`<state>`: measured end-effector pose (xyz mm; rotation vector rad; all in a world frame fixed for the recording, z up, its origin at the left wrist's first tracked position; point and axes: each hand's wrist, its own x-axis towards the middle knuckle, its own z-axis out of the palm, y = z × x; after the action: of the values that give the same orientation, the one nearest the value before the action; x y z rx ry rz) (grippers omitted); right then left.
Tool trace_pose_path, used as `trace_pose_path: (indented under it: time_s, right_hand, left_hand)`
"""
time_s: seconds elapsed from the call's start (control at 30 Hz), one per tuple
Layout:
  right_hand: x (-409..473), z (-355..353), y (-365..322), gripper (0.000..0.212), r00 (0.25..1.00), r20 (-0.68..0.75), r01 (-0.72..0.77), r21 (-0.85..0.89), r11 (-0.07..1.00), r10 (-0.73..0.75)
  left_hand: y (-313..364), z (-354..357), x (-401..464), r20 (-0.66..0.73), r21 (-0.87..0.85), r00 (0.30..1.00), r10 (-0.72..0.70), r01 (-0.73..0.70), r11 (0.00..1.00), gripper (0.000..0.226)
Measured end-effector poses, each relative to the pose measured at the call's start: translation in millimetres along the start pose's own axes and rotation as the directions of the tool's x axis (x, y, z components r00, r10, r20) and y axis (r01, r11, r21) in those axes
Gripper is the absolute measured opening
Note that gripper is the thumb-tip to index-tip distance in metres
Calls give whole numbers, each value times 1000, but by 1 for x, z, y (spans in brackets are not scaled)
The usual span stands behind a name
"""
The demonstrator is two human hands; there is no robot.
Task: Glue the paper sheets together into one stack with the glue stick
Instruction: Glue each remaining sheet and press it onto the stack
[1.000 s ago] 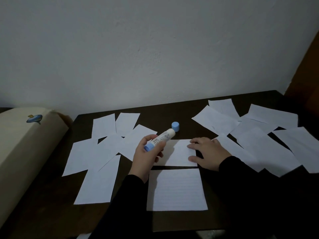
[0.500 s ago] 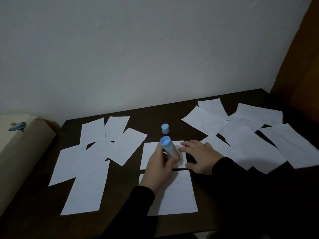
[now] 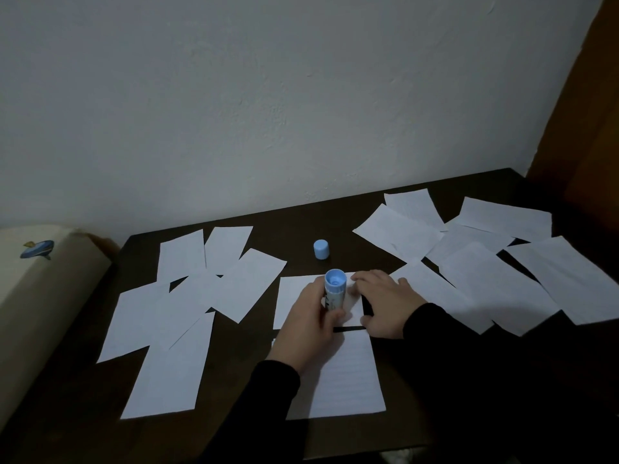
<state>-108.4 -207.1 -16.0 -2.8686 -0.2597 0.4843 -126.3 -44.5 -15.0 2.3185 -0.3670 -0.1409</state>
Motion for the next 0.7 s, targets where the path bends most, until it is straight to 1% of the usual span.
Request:
trace_pose_path:
  time_s: [0.13, 0.3, 0.47, 0.63, 0.7]
  right_hand:
    - [1, -1, 0, 62, 1000, 29, -7, -22, 1000, 7]
    - [0, -1, -1, 63, 1000, 12, 3, -23, 1000, -2]
    - [2, -5, -1, 62, 1000, 5, 8, -37, 999, -7]
    - [4, -5, -1, 62, 1000, 1, 22, -31, 999, -22]
    - [6, -5, 0, 62, 1000, -6, 25, -30, 999, -26]
  left_hand:
    - [-12, -16, -3, -30, 29, 999, -42, 43, 999, 42]
    - [-26, -33, -9, -84, 39, 990, -116, 120, 992, 39]
    - [-36, -43, -13, -134, 36, 985, -113, 118, 992, 27]
    - [-41, -48, -14, -162, 23, 981, -107, 113, 993, 26]
    - [-42, -49, -14, -181, -32, 973, -145, 142, 989, 26]
